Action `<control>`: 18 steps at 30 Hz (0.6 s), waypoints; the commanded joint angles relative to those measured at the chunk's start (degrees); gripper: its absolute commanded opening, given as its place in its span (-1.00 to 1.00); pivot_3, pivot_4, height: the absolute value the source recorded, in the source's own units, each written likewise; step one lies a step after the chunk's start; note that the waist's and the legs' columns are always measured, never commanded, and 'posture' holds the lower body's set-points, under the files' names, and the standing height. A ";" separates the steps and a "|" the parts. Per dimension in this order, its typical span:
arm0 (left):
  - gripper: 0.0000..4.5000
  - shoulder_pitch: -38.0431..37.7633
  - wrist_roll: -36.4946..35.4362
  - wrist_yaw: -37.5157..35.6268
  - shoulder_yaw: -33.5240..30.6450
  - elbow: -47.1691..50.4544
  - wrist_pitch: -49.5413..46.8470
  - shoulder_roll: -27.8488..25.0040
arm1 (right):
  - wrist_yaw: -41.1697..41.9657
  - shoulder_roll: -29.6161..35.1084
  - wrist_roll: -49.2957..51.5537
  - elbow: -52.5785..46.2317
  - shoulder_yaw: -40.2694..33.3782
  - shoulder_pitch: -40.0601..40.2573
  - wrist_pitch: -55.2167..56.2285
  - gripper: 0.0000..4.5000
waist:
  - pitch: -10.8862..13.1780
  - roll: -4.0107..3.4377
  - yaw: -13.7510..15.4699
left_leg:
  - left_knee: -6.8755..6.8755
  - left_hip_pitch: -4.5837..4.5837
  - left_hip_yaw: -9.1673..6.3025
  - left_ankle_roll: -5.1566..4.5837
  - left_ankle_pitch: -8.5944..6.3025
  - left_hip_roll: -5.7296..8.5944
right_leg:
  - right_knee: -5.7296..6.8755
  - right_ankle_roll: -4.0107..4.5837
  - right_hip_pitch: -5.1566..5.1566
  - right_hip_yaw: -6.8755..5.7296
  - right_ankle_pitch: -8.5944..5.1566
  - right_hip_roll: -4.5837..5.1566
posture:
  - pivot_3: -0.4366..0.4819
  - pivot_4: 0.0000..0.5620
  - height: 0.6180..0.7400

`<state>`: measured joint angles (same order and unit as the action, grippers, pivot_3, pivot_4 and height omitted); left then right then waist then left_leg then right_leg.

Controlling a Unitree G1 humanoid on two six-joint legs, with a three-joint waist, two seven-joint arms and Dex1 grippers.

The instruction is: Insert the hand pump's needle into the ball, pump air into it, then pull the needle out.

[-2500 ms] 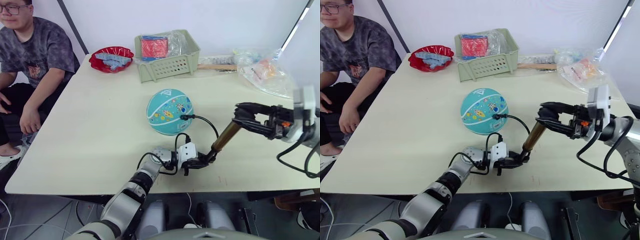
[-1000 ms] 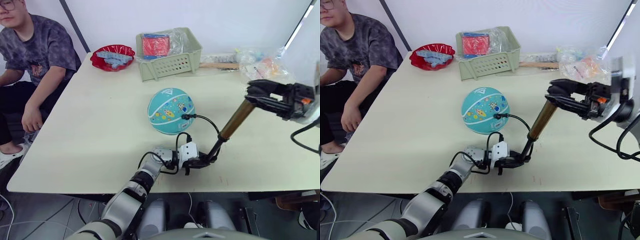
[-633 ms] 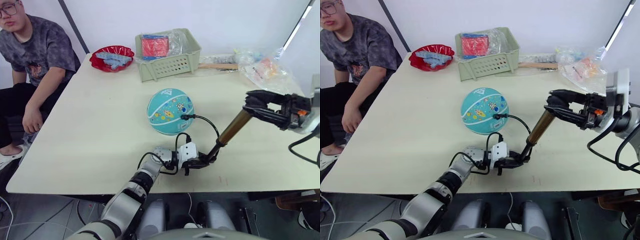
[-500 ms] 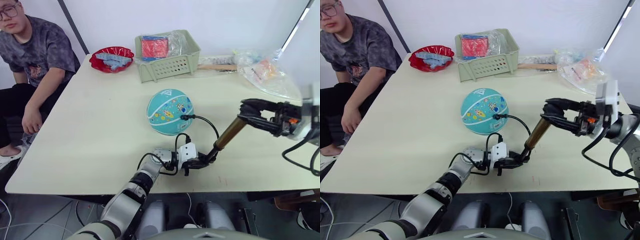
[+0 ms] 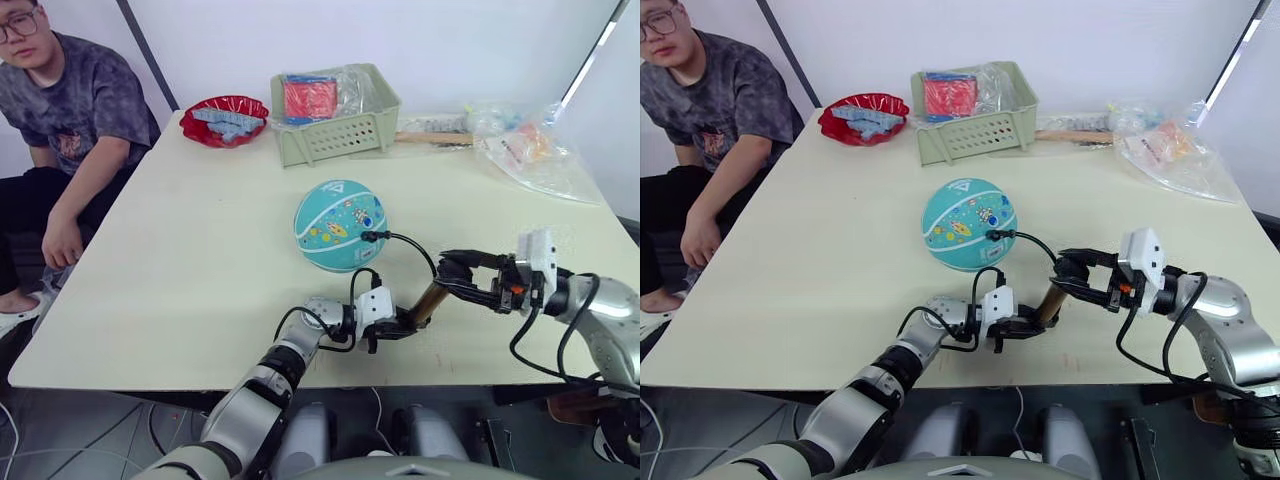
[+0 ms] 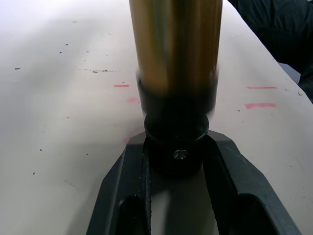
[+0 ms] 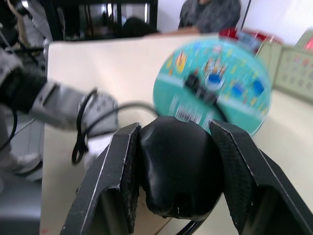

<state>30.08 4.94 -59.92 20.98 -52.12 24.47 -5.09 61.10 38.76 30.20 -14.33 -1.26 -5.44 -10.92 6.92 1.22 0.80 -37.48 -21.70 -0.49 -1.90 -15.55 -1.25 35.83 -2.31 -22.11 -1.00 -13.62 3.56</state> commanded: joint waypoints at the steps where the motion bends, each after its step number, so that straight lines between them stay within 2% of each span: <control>1: -0.52 -2.17 2.74 0.15 1.62 -3.72 -2.78 -1.24 | 0.16 -0.90 0.85 0.69 2.10 1.48 -4.09 -0.25 | -0.01 0.03 0.00 | 0.00 0.00 -0.03 0.00 0.00 0.00 | 0.00 0.00 0.00 -0.03 0.00 -0.01 | -0.05 -0.47 0.96; 10: -0.52 -2.10 2.79 -0.01 1.77 -3.93 -2.58 -1.21 | -1.28 3.04 13.58 -4.08 -9.35 -7.36 -13.71 -0.25 | 0.48 -0.34 0.11 | -0.01 -0.11 -0.05 0.00 0.00 0.02 | -0.01 0.02 -0.06 -0.04 0.01 0.06 | -0.05 -0.47 0.96; 18: -0.52 -1.86 2.86 -0.11 1.89 -4.20 -2.34 -1.11 | -1.92 8.17 21.90 -3.71 -17.75 -15.31 -20.84 -0.25 | 0.93 -0.49 0.19 | -0.03 -0.25 0.01 0.00 0.00 0.08 | 0.00 -0.02 -0.19 0.00 0.04 0.12 | -0.05 -0.47 0.96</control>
<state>30.56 4.23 -60.67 20.80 -51.80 24.48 -4.59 59.57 46.06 47.62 -16.07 -13.61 -17.91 -31.76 7.85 0.73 0.99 -37.53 -21.95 -0.47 -1.90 -15.55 -1.18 35.83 -2.34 -22.30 -1.00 -13.58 3.68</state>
